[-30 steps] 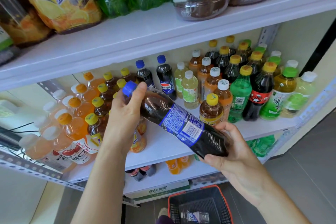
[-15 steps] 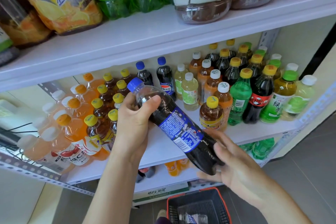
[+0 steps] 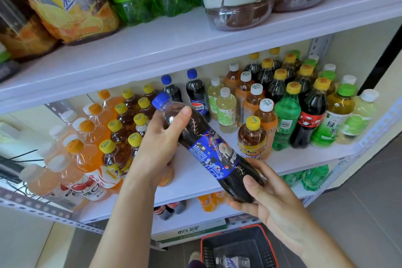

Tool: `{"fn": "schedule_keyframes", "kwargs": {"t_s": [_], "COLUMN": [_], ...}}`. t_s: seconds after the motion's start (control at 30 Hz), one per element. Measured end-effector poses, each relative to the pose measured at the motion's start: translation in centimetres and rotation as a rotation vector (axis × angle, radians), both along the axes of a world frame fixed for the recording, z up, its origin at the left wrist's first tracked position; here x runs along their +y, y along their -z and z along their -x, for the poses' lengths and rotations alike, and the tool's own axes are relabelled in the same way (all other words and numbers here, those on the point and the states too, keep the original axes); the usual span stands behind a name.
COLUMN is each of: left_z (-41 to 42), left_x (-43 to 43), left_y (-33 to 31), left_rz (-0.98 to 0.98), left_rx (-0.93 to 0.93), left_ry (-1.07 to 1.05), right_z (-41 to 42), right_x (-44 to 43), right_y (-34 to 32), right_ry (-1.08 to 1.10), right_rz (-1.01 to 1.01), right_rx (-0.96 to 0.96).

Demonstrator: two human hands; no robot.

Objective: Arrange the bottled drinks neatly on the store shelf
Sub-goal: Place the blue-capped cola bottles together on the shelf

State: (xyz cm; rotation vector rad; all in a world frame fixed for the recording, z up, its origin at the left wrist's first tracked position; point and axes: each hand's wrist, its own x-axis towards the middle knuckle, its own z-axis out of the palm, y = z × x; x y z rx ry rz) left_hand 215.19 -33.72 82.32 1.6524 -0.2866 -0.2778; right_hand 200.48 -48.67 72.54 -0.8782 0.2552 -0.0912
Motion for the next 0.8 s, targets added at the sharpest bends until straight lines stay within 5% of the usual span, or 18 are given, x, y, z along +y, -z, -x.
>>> {"fn": "schedule_keyframes", "kwargs": {"t_s": [0.2, 0.53, 0.67, 0.8], "left_z": [-0.3, -1.8, -2.4, -3.8], "left_x": [-0.3, 0.5, -0.1, -1.4], "left_y": [0.0, 0.6, 0.9, 1.9], "left_rz": [-0.003, -0.167, -0.146, -0.453], "left_rx": [-0.015, 0.002, -0.111, -0.389], "left_ry": [-0.085, 0.099, 0.053, -0.041], "right_z": [-0.7, -1.4, -1.8, -2.1], "right_x": [-0.3, 0.0, 0.0, -1.1], "right_y": [1.1, 1.2, 0.5, -0.3], "right_ry": [0.128, 0.224, 0.160, 0.313], "right_rz": [0.385, 0.660, 0.960, 1.373], "right_rx": [0.005, 0.072, 0.136, 0.119]}}
